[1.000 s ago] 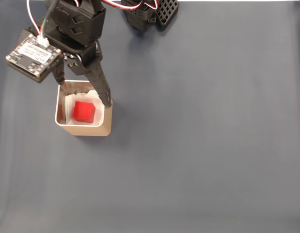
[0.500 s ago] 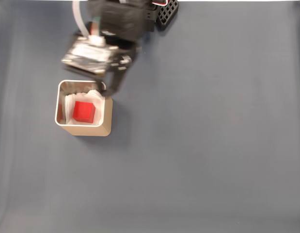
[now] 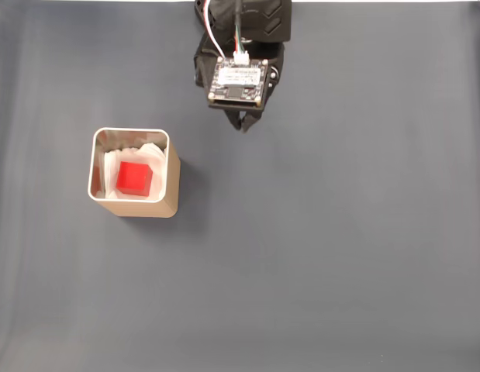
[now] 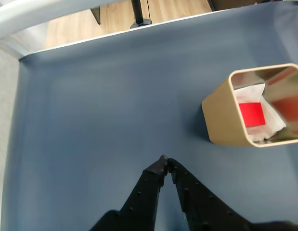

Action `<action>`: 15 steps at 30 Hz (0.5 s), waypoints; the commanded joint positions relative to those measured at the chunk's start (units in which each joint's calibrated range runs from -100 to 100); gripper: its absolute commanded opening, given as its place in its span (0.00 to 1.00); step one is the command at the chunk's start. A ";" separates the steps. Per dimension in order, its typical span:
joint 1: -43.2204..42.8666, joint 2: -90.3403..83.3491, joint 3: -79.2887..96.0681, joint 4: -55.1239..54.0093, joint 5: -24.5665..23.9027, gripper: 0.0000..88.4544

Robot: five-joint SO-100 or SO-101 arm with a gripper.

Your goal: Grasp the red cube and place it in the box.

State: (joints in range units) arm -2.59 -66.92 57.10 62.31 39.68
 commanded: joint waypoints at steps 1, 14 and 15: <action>0.21 -6.43 4.79 -1.13 -0.15 0.00; 3.20 -26.50 28.86 -0.71 0.44 0.00; 3.34 -27.46 30.41 -0.71 0.44 0.00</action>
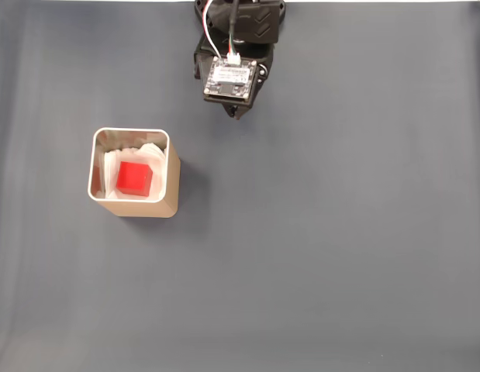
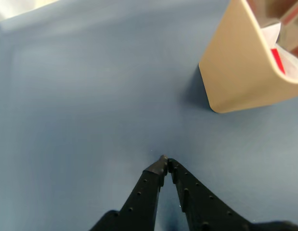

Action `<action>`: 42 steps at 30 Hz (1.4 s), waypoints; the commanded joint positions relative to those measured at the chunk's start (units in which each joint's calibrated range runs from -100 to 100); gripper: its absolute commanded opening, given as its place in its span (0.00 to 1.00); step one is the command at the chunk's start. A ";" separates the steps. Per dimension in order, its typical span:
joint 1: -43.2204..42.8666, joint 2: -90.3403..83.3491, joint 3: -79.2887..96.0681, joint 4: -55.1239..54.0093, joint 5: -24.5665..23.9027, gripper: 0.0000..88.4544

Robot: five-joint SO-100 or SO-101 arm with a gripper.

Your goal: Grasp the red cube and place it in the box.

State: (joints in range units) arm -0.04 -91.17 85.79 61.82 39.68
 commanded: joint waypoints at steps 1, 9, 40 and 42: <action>0.78 -4.33 3.18 -0.15 0.44 0.00; 0.78 -8.57 13.20 1.82 0.49 0.00; -1.06 -8.74 14.12 14.22 7.47 0.02; -1.06 -8.74 14.12 14.22 7.47 0.02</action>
